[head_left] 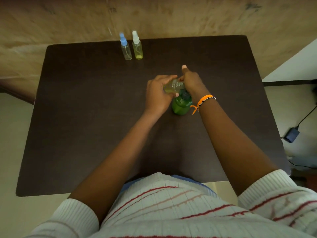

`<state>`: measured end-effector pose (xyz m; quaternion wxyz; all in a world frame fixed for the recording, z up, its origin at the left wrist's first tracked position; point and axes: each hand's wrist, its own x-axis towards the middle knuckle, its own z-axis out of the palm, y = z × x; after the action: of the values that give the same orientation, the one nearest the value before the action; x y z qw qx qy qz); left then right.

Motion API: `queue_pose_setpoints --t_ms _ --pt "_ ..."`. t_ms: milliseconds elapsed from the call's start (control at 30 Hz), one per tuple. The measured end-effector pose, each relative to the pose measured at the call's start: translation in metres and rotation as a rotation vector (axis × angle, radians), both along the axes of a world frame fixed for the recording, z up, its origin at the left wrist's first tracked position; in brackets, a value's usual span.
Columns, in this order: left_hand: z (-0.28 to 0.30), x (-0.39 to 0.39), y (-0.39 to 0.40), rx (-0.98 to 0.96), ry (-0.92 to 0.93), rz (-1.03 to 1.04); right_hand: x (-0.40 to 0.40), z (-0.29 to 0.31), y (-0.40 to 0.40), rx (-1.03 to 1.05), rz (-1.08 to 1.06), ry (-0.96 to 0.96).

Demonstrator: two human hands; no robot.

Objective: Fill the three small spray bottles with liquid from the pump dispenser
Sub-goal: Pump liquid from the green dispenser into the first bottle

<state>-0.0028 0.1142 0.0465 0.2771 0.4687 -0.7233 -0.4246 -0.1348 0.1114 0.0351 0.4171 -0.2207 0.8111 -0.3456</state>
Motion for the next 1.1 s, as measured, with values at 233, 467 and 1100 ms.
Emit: queue_pose_setpoints --t_ms 233,467,1100 --pt "-0.0074 -0.0025 -0.0002 0.017 -0.002 0.002 0.0019 -0.0051 0.0028 -0.017 -0.071 0.086" --pt "-0.0069 -0.0011 -0.0014 0.013 0.007 -0.009 0.0040 -0.0007 0.0025 -0.016 -0.043 0.067" --pt "-0.0019 0.0001 -0.0026 0.027 -0.004 -0.018 0.0029 0.0043 0.0051 -0.037 -0.023 0.093"
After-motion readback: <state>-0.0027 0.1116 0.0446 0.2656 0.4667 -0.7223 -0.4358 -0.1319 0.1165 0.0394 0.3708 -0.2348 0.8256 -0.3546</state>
